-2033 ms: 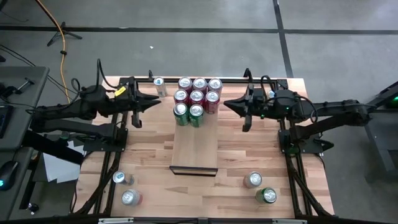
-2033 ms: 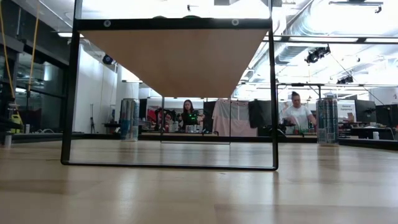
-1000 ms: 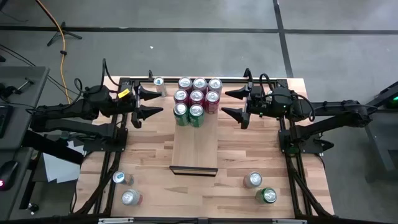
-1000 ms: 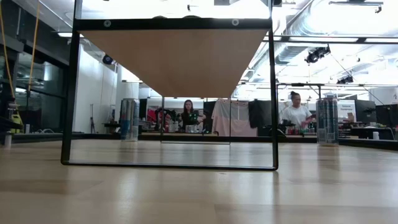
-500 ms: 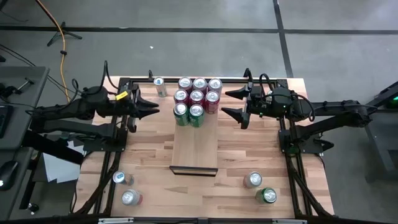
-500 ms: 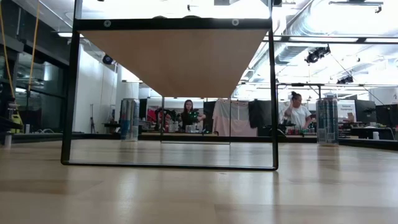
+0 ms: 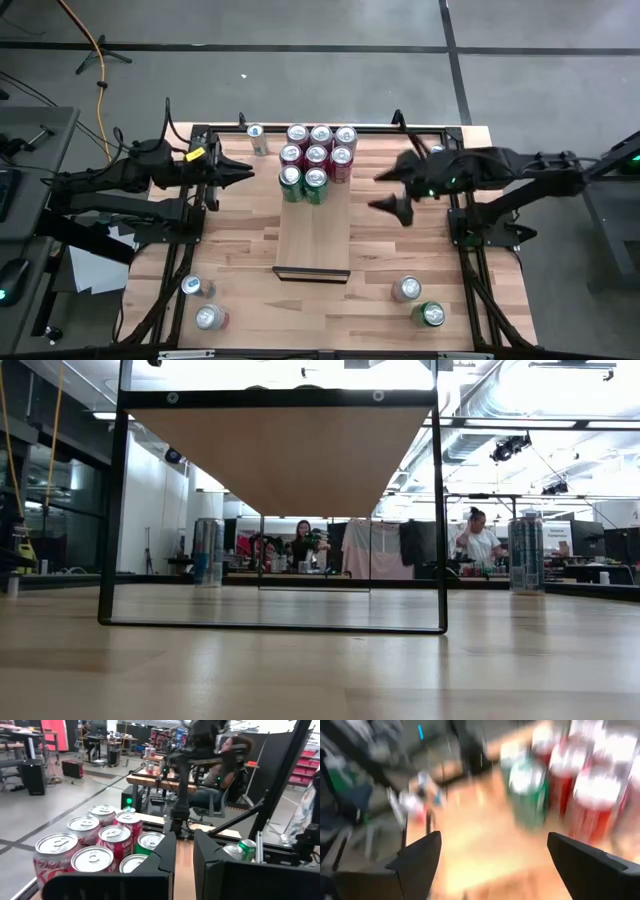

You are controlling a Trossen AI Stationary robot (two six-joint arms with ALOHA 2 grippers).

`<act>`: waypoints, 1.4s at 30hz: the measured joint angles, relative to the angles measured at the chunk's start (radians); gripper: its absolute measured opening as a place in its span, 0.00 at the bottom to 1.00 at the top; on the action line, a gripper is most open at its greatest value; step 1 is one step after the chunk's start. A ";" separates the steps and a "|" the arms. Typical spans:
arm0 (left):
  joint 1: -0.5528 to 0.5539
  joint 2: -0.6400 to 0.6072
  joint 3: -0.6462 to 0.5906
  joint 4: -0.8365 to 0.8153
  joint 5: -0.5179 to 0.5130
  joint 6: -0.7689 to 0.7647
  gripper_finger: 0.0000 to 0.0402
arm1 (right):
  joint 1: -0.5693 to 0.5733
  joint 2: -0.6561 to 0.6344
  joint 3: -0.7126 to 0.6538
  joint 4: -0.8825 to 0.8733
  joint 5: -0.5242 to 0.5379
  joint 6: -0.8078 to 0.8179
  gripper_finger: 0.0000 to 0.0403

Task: Place canned beverage on shelf
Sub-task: Put the green soda can on the shelf

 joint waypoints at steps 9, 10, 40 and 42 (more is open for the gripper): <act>0.000 0.002 0.000 -0.061 -0.041 0.000 0.00 | 0.301 0.251 0.237 -0.550 -0.232 0.551 0.87; 0.000 0.002 0.000 -0.064 -0.040 -0.002 0.00 | 0.334 0.272 0.235 -0.573 -0.257 0.618 0.87; 0.000 0.002 0.000 -0.097 0.015 -0.080 0.00 | 0.699 0.496 -0.018 -0.452 -0.455 1.385 0.87; 0.000 0.002 0.000 -0.097 0.015 -0.080 0.00 | 0.700 0.496 -0.035 -0.426 -0.455 1.388 0.87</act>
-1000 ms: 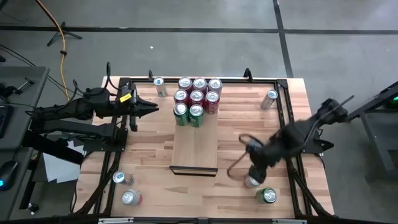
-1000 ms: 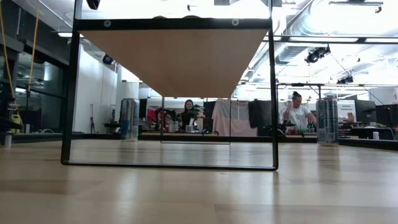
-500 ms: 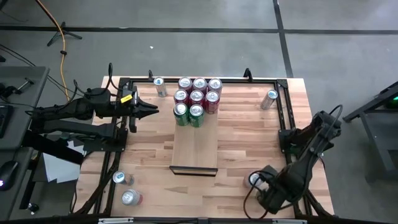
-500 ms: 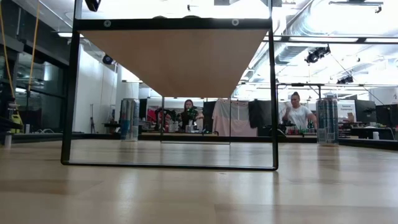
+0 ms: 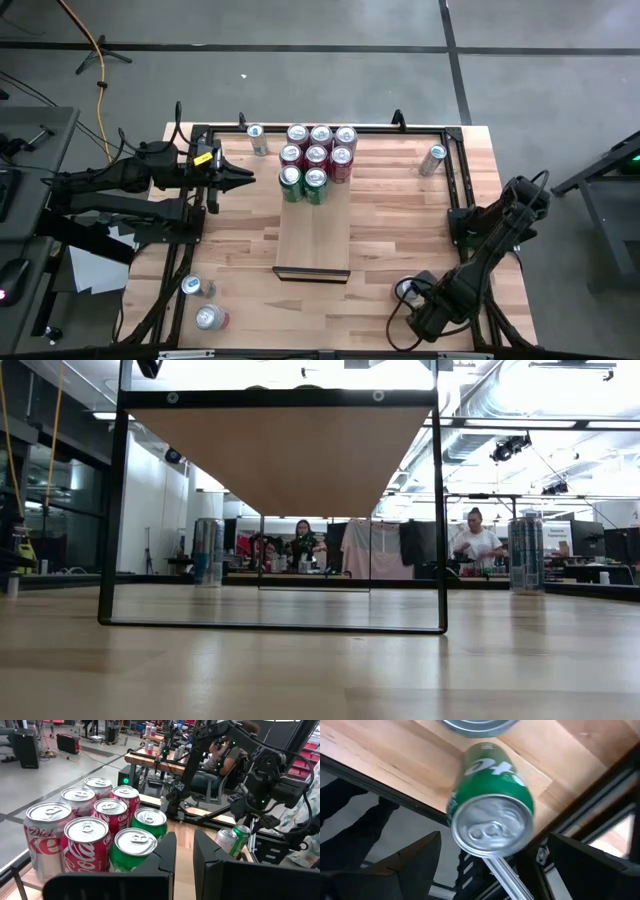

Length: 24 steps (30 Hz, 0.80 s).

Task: Place canned beverage on shelf
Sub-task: Put the green soda can on the shelf

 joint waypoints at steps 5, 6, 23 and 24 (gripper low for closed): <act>0.000 0.000 0.000 0.000 0.000 0.000 0.00 | 0.000 0.000 -0.076 0.104 0.001 0.000 0.87; 0.000 0.000 0.000 0.000 0.000 0.000 0.00 | 0.000 0.000 -0.092 0.121 -0.001 0.004 0.87; 0.000 0.000 0.000 0.000 -0.001 0.000 0.00 | 0.000 -0.038 0.036 0.046 -0.130 -0.311 0.71; 0.000 0.000 0.000 0.000 -0.001 0.000 0.00 | 0.000 -0.052 0.075 0.036 -0.144 -0.359 0.71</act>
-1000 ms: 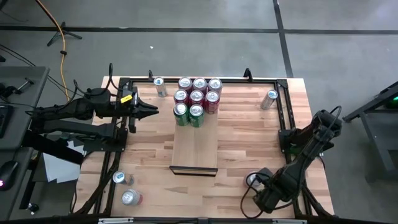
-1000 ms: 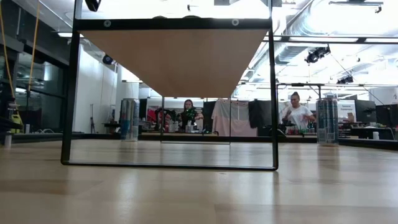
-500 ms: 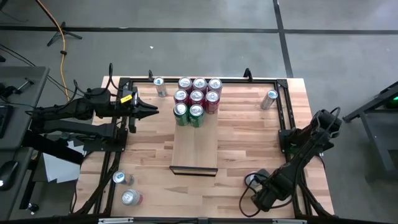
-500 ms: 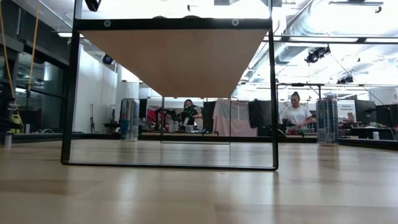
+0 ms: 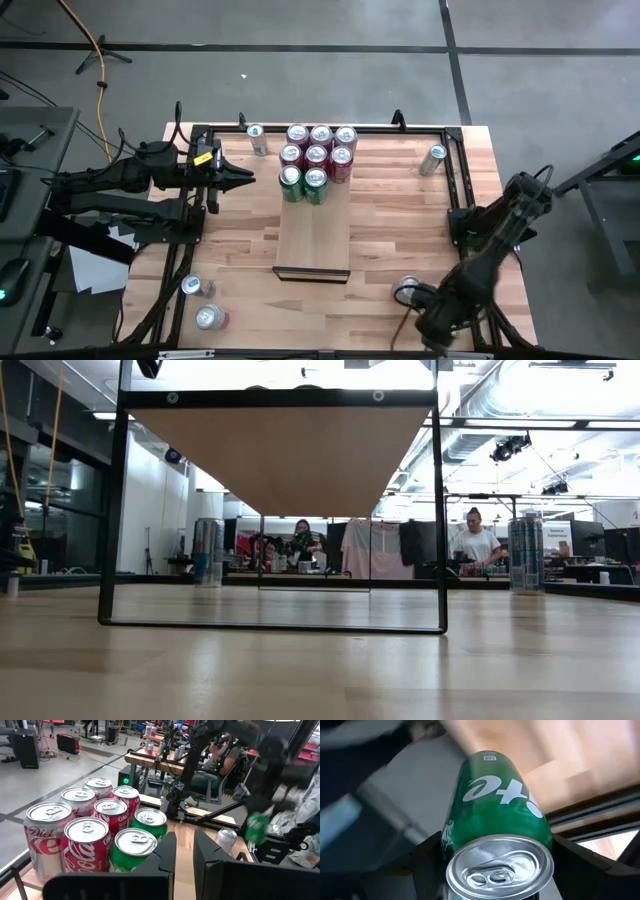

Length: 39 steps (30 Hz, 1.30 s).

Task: Place canned beverage on shelf
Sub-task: Put the green soda can on the shelf

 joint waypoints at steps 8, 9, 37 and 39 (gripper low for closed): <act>0.000 0.000 0.000 0.006 0.015 -0.002 0.00 | -0.061 -0.063 0.410 -0.193 0.172 -0.224 0.71; 0.000 0.000 0.000 0.013 0.026 -0.009 0.00 | -0.086 -0.063 0.464 -0.244 0.222 -0.243 0.71; -0.212 0.602 0.362 0.176 0.149 0.053 0.68 | -0.645 0.118 0.692 -0.208 0.323 -1.382 0.71; -0.200 0.655 0.413 0.115 0.149 0.061 0.69 | -0.648 0.118 0.692 -0.166 0.338 -1.416 0.71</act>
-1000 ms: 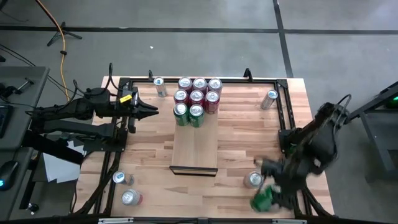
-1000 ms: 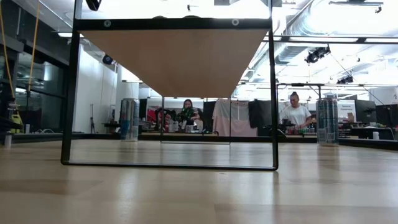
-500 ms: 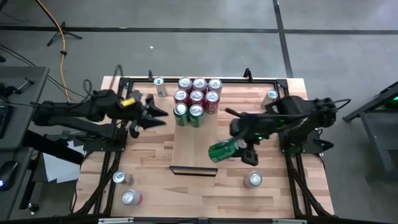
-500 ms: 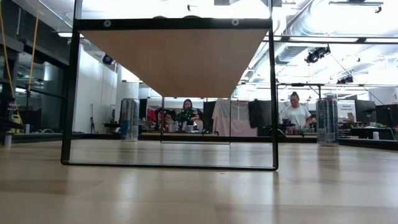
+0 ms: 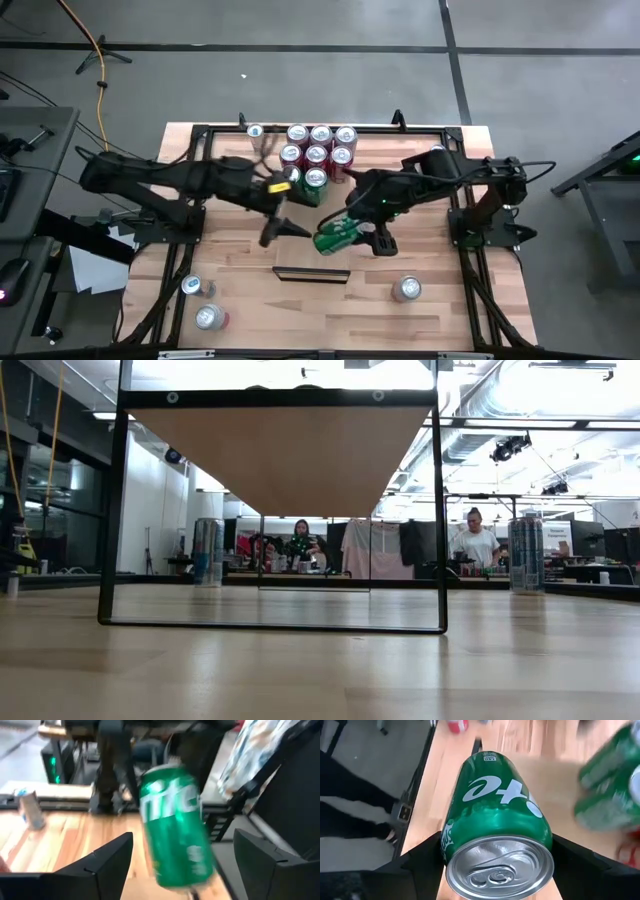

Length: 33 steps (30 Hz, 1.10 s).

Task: Place canned beverage on shelf
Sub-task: Put the green soda can on the shelf

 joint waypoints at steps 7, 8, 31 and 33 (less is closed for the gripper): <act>0.012 0.129 0.113 -0.107 0.053 -0.013 0.69 | 0.000 0.000 0.000 0.043 0.109 -0.083 0.71; 0.012 0.138 0.122 -0.110 0.063 -0.016 0.69 | 0.000 0.000 0.000 0.038 0.111 -0.089 0.71; 0.020 0.178 0.136 -0.131 0.108 -0.061 0.52 | 0.001 0.002 -0.002 0.111 0.142 -0.174 0.71; 0.020 0.178 0.136 -0.134 0.107 -0.049 0.48 | 0.001 0.002 -0.002 0.115 0.138 -0.174 0.71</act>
